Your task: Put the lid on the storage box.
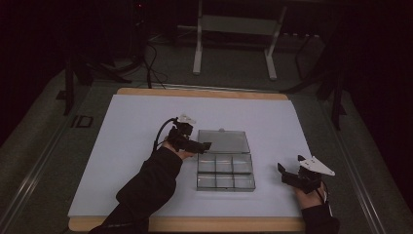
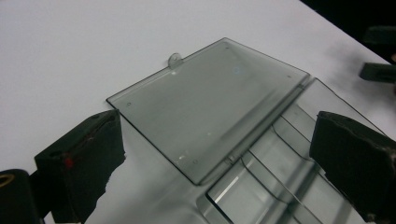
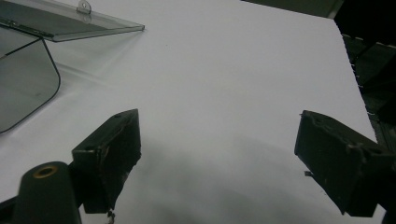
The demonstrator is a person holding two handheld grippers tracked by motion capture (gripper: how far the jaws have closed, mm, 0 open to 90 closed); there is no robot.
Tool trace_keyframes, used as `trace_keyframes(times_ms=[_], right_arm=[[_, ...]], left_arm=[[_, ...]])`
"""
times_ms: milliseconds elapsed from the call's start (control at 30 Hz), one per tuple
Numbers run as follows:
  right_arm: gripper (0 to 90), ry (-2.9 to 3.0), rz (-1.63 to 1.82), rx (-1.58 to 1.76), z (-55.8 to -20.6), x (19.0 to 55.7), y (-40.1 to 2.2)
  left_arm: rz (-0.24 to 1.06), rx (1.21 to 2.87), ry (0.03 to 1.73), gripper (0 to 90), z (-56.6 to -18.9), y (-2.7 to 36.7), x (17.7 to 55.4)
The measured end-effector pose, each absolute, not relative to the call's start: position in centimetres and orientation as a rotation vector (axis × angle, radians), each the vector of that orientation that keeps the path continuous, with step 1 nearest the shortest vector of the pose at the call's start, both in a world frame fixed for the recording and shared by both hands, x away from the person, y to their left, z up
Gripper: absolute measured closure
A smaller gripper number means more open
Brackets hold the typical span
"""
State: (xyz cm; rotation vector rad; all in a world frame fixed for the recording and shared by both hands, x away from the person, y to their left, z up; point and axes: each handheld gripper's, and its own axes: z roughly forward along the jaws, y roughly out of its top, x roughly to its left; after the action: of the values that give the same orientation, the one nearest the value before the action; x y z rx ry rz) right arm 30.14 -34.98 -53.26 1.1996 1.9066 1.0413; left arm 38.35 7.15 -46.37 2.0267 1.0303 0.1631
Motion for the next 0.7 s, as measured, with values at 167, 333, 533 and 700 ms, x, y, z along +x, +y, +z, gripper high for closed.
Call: trace_keyframes(times_ms=[167, 333, 533, 700], right_arm=[[14.3, 1.905, 1.047, 1.202, -53.3, 30.2, -35.0], [14.4, 1.908, 1.044, 1.202, -53.3, 30.2, -35.0], [14.4, 1.911, 1.042, 1.206, -53.3, 30.2, -35.0], [14.6, 1.912, 1.041, 1.201, -53.3, 30.2, -34.9]], left_arm=[[0.132, 2.041, 1.088, 4.6, -47.3, 6.3, 39.6], [0.109, 2.040, 1.135, 5.2, -48.2, 5.6, 40.5], [0.110, 2.010, 1.197, 15.9, -49.1, 5.6, 41.2], [0.070, 2.009, 1.227, 21.1, -50.0, 5.6, 41.4]])
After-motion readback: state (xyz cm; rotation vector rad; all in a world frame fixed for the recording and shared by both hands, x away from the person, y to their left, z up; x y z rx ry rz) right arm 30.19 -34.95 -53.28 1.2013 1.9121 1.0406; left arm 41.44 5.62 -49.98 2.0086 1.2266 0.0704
